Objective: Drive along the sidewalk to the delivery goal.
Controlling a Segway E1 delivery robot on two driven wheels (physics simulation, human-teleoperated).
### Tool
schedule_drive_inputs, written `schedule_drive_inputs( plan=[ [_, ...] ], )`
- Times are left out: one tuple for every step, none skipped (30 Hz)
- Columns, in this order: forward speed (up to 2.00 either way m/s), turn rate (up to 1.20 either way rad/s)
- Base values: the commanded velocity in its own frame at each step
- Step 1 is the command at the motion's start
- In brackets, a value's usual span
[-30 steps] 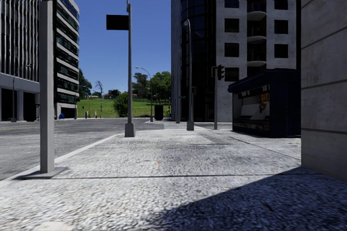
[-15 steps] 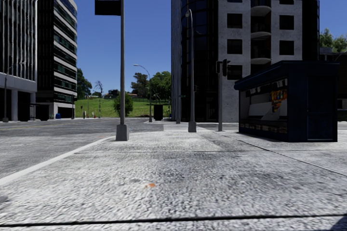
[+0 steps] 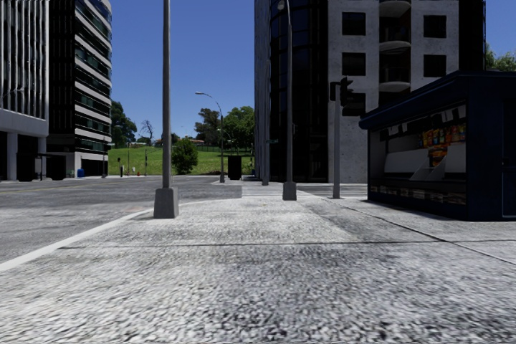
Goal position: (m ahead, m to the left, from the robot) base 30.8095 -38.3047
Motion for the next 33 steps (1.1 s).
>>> schedule_drive_inputs(
  plan=[
    [2.0,0.0],
    [2.0,0.0],
    [2.0,0.0],
    [2.0,0.0],
    [2.0,0.0],
    [2.0,0.0],
    [2.0,0.0],
    [2.0,0.0],
    [2.0,0.0],
    [2.0,0.0],
    [2.0,0.0],
    [2.0,0.0],
    [2.0,0.0],
    [2.0,0.0],
    [2.0,0.0],
    [2.0,0.0],
    [2.0,0.0],
    [2.0,0.0],
    [2.0,0.0],
    [2.0,0.0],
    [2.0,0.0],
    [2.0,0.0],
    [2.0,0.0],
    [2.0,0.0],
    [2.0,0.0],
    [2.0,0.0],
    [2.0,0.0],
    [2.0,0.0],
    [2.0,0.0],
    [2.0,0.0],
    [2.0,0.0],
    [2.0,0.0],
    [2.0,0.0]
  ],
)
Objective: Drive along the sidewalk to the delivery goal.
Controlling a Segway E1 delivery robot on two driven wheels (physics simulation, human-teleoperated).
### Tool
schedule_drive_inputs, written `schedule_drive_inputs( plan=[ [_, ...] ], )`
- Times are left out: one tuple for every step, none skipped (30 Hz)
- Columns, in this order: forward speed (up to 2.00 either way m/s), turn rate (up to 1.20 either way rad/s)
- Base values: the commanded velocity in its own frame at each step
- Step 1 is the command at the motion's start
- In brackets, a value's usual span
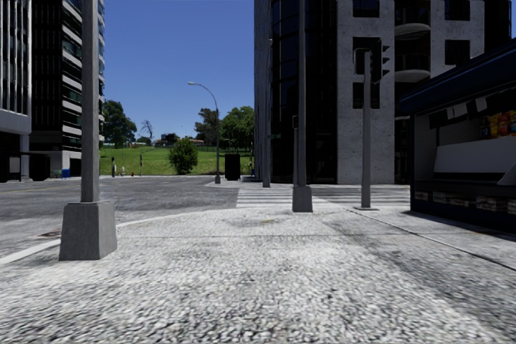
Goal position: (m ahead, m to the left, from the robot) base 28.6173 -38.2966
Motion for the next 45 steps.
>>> schedule_drive_inputs(
  plan=[
    [2.0,0.0],
    [2.0,0.0],
    [2.0,0.0],
    [2.0,0.0],
    [2.0,0.0],
    [2.0,0.0],
    [2.0,0.0],
    [2.0,0.0],
    [2.0,0.0],
    [2.0,0.0],
    [2.0,0.0],
    [2.0,0.0],
    [2.0,0.0],
    [2.0,0.0],
    [2.0,0.0],
    [2.0,0.0],
    [2.0,0.0],
    [2.0,0.0],
    [2.0,0.0],
    [2.0,0.0],
    [2.0,0.0],
    [2.0,0.0],
    [2.0,0.0],
    [2.0,0.0],
    [2.0,0.0],
    [2.0,0.0],
    [2.0,0.0],
    [2.0,0.0],
    [2.0,0.0],
    [2.0,0.0],
    [2.0,0.0],
    [2.0,0.0],
    [2.0,0.0],
    [2.0,0.0],
    [2.0,0.0],
    [2.0,0.0],
    [2.0,0.0],
    [2.0,0.0],
    [2.0,0.0],
    [2.0,0.0],
    [2.0,0.0],
    [2.0,0.0],
    [2.0,0.0],
    [2.0,0.0],
    [2.0,0.0]
  ],
)
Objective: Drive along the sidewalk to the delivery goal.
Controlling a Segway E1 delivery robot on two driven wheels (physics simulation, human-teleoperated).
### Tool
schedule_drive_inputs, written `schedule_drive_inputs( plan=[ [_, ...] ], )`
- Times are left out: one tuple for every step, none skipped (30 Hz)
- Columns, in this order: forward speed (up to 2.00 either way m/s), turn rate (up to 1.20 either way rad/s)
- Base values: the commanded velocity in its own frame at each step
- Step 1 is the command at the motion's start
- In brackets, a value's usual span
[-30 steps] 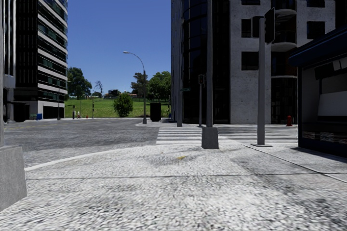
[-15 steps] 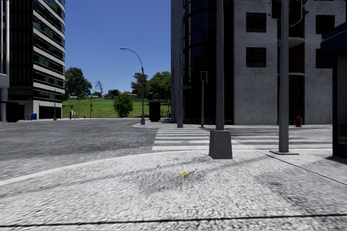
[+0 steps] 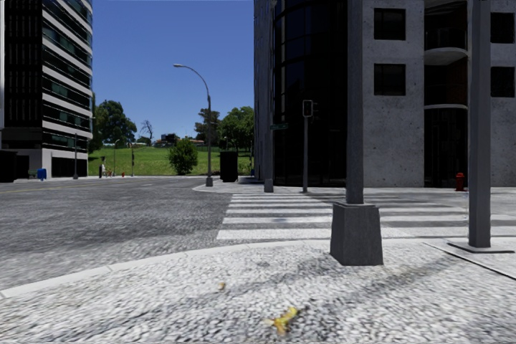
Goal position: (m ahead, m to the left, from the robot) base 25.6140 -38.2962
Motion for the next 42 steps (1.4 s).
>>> schedule_drive_inputs(
  plan=[
    [2.0,0.0],
    [2.0,0.0],
    [2.0,0.0],
    [2.0,0.0],
    [2.0,0.0],
    [2.0,0.0],
    [2.0,0.0],
    [2.0,0.0],
    [2.0,0.0],
    [2.0,0.0],
    [2.0,0.0],
    [2.0,0.0],
    [2.0,0.0],
    [2.0,0.0],
    [2.0,0.0],
    [2.0,0.0],
    [2.0,0.0],
    [2.0,0.0],
    [2.0,0.0],
    [2.0,0.0],
    [2.0,0.0],
    [2.0,0.0],
    [2.0,-0.05],
    [2.0,-0.08],
    [2.0,-0.08],
    [2.0,-0.08],
    [2.0,-0.09],
    [2.0,-0.21],
    [2.0,-0.33],
    [2.0,-0.33],
    [2.0,-0.37],
    [2.0,-0.42],
    [2.0,-0.44],
    [2.0,-0.46],
    [2.0,-0.46],
    [1.92,-0.47],
    [1.82,-0.48],
    [1.75,-0.48],
    [1.75,-0.48],
    [1.69,-0.48],
    [1.66,-0.48],
    [1.66,-0.48]
  ],
)
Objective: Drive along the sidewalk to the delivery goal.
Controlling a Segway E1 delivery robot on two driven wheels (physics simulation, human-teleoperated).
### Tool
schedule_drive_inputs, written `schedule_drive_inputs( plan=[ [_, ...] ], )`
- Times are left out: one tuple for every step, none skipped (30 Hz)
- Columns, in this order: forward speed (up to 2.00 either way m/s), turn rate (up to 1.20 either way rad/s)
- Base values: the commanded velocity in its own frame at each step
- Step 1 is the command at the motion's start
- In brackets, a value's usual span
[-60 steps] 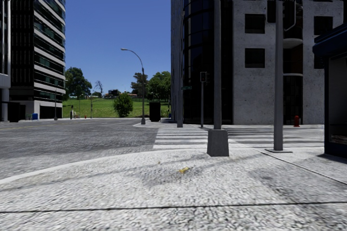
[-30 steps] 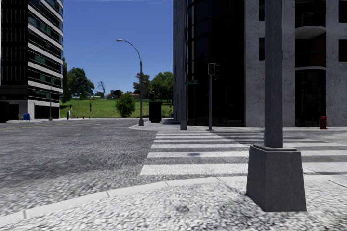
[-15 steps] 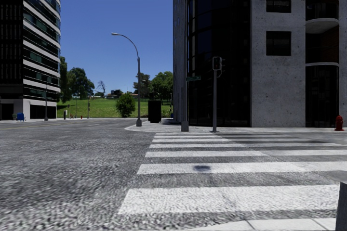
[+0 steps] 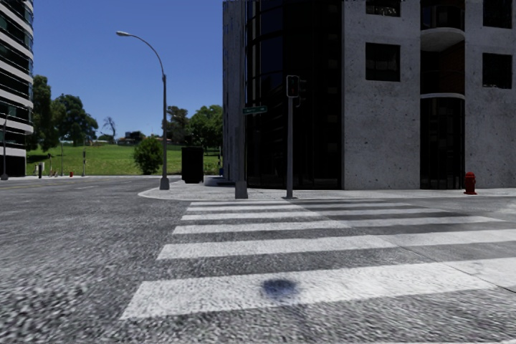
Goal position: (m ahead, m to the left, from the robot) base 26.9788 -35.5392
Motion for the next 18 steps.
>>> schedule_drive_inputs(
  plan=[
    [1.66,-0.48],
    [1.66,-0.48],
    [1.65,-0.48],
    [1.64,-0.48],
    [1.64,-0.48],
    [1.61,-0.48],
    [1.57,-0.48],
    [1.55,-0.48],
    [1.55,-0.48],
    [1.54,-0.48],
    [1.53,-0.48],
    [1.51,-0.48],
    [1.51,-0.48],
    [1.47,-0.48],
    [1.43,-0.48],
    [1.41,-0.47],
    [1.41,-0.47],
    [1.39,-0.47]
  ],
)
